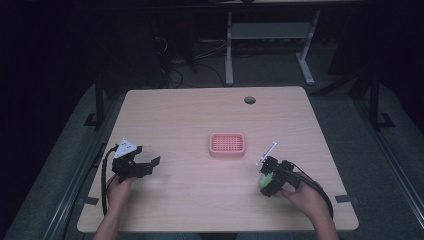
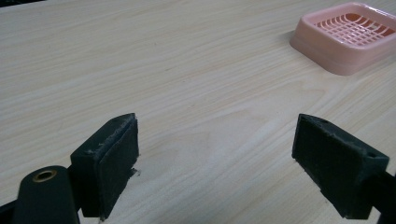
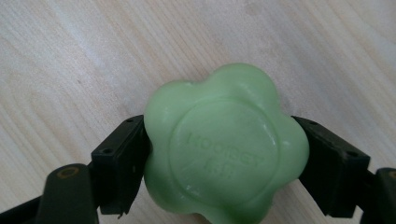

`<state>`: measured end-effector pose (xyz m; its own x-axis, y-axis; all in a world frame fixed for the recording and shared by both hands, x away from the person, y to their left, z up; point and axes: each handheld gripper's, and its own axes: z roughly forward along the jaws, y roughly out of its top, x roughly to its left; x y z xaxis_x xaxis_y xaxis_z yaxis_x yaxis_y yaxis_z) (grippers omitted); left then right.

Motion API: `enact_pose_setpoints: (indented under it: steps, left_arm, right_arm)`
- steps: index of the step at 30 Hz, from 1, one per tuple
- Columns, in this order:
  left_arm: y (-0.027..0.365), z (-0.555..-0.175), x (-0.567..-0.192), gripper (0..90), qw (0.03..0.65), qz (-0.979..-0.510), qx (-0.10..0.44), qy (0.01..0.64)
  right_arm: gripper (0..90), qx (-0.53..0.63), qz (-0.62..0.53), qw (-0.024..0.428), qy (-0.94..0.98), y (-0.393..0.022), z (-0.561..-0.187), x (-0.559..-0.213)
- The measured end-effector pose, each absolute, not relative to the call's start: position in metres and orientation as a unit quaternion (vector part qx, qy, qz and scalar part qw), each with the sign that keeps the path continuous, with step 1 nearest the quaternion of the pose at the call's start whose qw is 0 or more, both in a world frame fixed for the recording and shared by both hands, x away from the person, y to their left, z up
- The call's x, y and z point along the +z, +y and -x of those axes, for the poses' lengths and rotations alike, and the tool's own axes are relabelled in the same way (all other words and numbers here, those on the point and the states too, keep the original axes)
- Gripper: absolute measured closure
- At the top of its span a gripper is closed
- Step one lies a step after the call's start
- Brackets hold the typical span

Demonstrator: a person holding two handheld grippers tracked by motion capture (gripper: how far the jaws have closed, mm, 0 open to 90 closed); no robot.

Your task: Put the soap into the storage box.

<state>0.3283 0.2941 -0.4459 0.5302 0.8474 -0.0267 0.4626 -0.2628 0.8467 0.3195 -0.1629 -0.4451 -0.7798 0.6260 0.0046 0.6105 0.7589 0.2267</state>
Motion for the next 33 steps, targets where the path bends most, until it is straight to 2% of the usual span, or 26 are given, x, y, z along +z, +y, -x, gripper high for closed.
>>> enact_pose_setpoints:
  steps: [33]
  left_arm:
    - [0.2953,-0.328,-0.4452,14.4,0.43,-0.761,0.225,0.43]
  right_arm:
    - [26.0,0.125,-0.303,0.058,0.943,-0.1658,-0.3147,-0.4355]
